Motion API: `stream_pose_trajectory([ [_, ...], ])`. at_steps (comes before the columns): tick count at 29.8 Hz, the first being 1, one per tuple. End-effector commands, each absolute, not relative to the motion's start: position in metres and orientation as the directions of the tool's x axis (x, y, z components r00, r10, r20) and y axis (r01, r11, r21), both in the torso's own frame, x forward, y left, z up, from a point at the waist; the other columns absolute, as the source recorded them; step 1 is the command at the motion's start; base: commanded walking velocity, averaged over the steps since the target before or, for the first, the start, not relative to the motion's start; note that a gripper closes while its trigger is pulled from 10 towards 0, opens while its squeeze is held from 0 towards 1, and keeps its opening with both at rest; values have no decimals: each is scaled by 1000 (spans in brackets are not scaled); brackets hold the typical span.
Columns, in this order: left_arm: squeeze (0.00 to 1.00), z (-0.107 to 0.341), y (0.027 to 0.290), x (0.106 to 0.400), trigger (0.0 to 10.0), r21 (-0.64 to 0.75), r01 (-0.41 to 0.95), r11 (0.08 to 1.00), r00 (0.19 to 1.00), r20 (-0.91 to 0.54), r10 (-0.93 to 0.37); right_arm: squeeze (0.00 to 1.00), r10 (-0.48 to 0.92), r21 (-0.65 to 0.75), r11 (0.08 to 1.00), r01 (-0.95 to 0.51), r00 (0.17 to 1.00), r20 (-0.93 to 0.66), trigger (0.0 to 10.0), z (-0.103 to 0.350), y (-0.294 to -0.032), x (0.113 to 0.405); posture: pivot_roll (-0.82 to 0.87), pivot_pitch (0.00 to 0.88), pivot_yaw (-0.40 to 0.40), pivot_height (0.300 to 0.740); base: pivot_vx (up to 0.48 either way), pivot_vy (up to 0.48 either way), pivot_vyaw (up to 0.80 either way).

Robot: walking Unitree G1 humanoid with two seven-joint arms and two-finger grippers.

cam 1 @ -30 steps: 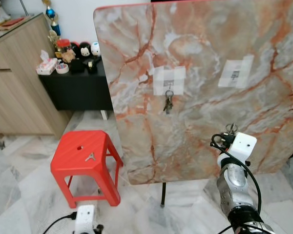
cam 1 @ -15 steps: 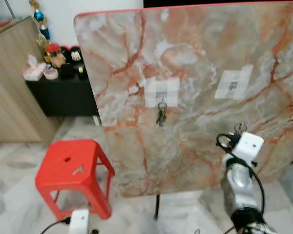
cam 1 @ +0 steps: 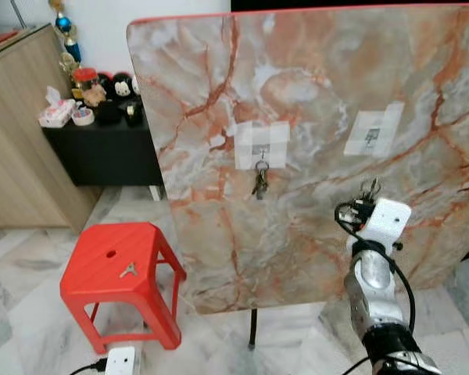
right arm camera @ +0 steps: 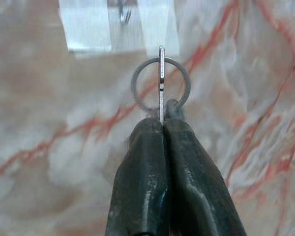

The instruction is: Hang keys on a hook

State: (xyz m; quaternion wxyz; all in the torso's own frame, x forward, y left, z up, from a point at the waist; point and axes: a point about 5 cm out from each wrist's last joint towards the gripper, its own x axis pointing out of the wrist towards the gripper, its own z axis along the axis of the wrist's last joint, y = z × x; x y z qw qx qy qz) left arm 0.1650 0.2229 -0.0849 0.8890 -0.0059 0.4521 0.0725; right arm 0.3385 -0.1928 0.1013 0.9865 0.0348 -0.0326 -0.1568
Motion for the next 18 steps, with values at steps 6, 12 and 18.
stream_pose_trajectory([
  [6,0,-86,217,166,10000,47,-113,993,574,-812,104,0,-275,55,961,271,957,97,10000,128,-192,356,-20,0,14,740,0,0,0],
  [12,0,-86,213,168,10000,44,-105,994,576,-812,97,0,-241,38,970,239,968,74,10000,138,-192,367,-20,0,14,740,0,0,0],
  [18,0,-86,214,168,10000,45,-101,994,575,-812,95,0,-201,29,979,200,976,80,10000,153,-189,378,-22,0,16,740,0,0,0],
])
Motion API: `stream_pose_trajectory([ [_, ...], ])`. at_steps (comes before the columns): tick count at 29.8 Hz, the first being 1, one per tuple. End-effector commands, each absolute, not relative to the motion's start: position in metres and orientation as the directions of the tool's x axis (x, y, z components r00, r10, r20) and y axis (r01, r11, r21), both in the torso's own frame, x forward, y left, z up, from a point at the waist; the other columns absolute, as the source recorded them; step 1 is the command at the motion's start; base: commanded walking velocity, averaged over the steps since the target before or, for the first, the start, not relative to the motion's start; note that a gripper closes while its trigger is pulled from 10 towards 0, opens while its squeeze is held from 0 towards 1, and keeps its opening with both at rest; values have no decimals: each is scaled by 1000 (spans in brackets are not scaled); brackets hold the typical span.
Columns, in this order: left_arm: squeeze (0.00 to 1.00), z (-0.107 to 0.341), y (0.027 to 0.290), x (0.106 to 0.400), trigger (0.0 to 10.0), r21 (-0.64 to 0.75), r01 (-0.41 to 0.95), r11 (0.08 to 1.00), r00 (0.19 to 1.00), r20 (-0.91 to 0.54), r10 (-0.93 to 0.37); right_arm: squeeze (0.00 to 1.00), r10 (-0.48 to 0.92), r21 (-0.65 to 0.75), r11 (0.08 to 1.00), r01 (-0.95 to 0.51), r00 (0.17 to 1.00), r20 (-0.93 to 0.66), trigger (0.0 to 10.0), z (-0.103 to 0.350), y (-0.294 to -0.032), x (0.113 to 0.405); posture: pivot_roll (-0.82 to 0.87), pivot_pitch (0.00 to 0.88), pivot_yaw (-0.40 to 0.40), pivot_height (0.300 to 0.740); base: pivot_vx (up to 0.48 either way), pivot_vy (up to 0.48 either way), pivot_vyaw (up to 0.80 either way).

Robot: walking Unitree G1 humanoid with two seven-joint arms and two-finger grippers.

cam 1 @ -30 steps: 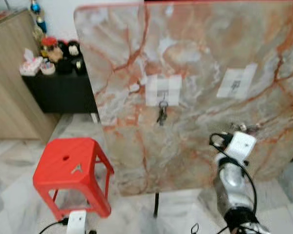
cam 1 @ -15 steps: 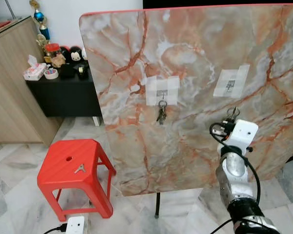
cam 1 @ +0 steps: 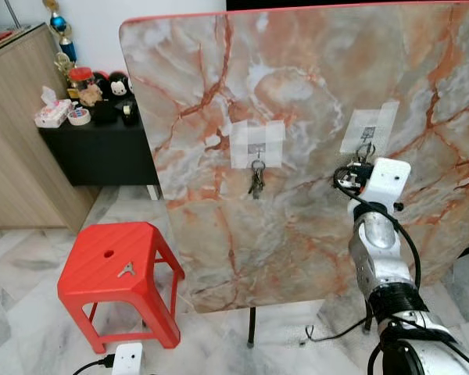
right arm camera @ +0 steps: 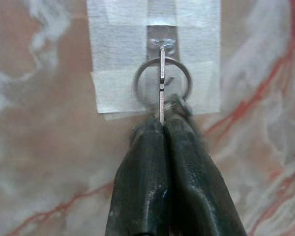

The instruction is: Hang keys on a hook

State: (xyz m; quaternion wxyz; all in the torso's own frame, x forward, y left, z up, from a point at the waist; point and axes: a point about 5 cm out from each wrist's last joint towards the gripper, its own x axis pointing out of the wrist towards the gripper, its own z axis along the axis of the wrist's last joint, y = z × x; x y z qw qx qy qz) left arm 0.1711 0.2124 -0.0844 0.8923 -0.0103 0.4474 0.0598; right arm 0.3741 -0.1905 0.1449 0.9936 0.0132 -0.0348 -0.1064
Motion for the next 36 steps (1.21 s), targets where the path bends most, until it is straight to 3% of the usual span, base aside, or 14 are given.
stream_pose_trajectory([
  [1,0,-86,214,168,10000,44,-100,994,575,-813,94,0,-195,29,981,194,977,83,10000,155,-189,380,-22,0,15,740,0,0,0],
  [17,0,-86,214,168,10000,46,-90,995,574,-814,90,0,-168,57,985,166,985,36,10000,157,-185,386,-18,0,16,740,0,0,0],
  [36,0,-86,214,168,10000,57,-65,996,573,-815,84,0,-156,120,982,143,982,106,10000,167,-178,385,-17,0,18,740,0,0,0],
])
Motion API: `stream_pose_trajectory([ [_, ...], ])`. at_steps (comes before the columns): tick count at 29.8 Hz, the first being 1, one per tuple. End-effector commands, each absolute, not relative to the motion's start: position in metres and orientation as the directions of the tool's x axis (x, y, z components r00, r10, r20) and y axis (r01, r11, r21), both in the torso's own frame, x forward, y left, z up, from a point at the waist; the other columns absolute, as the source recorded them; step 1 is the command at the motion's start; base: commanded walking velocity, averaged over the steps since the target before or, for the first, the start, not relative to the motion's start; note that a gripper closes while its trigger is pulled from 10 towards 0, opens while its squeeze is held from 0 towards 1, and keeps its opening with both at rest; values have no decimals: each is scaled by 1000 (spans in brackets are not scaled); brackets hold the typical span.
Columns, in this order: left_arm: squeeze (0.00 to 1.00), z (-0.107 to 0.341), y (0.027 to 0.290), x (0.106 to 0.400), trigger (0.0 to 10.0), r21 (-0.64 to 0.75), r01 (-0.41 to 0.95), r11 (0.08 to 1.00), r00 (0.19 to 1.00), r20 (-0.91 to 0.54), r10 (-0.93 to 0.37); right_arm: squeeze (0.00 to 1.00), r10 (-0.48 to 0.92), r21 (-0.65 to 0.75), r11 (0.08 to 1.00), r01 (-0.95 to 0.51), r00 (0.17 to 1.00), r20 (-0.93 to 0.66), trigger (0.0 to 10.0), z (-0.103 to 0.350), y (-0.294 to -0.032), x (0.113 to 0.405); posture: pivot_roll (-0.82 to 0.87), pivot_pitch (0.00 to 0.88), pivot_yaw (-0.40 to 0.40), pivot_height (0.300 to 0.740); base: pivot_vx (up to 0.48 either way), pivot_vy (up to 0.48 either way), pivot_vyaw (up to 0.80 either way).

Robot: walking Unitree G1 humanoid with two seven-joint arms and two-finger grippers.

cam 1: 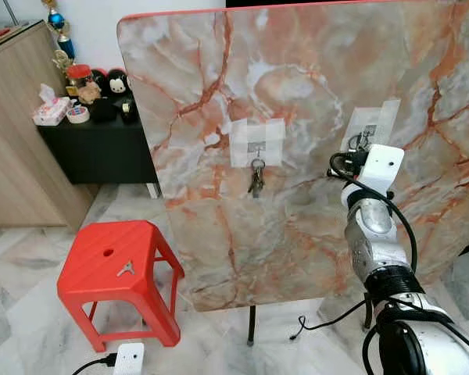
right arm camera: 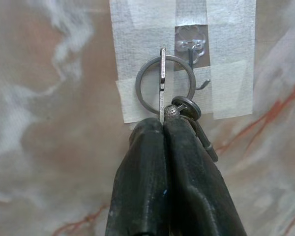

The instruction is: Hang keys on a hook

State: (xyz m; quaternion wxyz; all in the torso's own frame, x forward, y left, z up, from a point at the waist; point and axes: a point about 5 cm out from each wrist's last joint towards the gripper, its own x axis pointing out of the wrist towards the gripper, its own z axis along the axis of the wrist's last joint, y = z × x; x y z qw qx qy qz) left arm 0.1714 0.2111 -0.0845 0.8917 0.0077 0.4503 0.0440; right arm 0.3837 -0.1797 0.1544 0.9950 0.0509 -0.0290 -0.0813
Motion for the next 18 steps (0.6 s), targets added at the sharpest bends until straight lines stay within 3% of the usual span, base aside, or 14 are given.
stream_pose_trajectory([
  [1,0,-86,214,168,10000,57,-65,996,573,-815,84,0,-156,120,982,143,982,106,10000,167,-178,385,-17,0,18,740,0,0,0],
  [18,0,-86,214,168,10000,57,-65,996,573,-815,84,0,-156,120,982,143,982,106,10000,167,-178,385,-17,0,18,740,0,0,0],
])
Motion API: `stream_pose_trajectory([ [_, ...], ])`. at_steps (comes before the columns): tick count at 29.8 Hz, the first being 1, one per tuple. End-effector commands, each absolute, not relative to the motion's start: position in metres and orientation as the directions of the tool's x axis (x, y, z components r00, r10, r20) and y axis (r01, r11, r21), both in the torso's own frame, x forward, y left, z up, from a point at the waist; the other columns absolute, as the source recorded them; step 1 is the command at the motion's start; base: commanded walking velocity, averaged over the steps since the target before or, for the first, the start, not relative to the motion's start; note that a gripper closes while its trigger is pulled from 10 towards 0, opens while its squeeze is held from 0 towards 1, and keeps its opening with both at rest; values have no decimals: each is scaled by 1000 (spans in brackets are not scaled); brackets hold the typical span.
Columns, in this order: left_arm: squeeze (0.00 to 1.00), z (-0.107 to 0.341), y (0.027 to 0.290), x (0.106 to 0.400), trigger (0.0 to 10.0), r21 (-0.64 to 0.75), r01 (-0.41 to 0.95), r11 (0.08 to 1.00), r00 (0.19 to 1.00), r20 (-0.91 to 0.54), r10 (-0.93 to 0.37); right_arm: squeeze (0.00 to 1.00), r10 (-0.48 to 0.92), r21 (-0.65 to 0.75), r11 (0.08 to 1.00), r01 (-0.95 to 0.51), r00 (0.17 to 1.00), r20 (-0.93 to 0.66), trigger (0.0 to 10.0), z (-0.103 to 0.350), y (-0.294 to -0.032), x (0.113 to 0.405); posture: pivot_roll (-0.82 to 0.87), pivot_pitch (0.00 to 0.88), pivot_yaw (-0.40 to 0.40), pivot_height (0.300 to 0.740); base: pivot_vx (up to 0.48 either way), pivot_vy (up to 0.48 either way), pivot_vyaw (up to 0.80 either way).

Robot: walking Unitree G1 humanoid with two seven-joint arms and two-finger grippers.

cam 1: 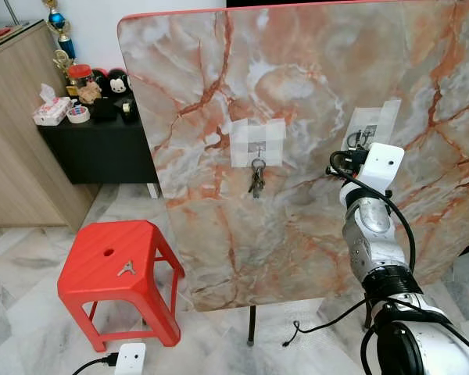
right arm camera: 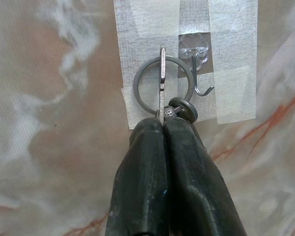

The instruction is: Hang keys on a hook

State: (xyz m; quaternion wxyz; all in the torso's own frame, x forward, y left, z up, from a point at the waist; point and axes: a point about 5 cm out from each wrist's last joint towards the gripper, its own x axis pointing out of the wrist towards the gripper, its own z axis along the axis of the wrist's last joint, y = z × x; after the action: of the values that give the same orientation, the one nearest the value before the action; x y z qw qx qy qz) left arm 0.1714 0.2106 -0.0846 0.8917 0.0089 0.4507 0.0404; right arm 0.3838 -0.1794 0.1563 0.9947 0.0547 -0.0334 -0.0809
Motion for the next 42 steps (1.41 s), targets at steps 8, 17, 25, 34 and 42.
stream_pose_trajectory([
  [8,0,-86,214,168,10000,57,-65,996,573,-815,84,0,-156,120,982,143,982,106,10000,167,-178,385,-17,0,18,740,0,0,0],
  [17,0,-85,214,171,10000,65,-27,998,573,-817,69,0,-191,150,973,175,976,105,10000,141,-171,364,-18,0,21,740,0,0,0],
  [25,0,-85,214,170,10000,65,-24,998,572,-817,67,0,-181,135,977,167,978,100,10000,134,-165,356,-17,0,19,740,0,0,0],
  [34,0,-85,215,170,10000,65,-18,998,572,-818,64,0,-225,121,970,209,965,136,10000,146,-181,359,-19,0,20,740,0,0,0],
  [42,0,-85,215,171,10000,68,-16,998,572,-818,65,0,-248,110,966,234,959,139,10000,151,-189,362,-16,0,23,740,0,0,0],
])
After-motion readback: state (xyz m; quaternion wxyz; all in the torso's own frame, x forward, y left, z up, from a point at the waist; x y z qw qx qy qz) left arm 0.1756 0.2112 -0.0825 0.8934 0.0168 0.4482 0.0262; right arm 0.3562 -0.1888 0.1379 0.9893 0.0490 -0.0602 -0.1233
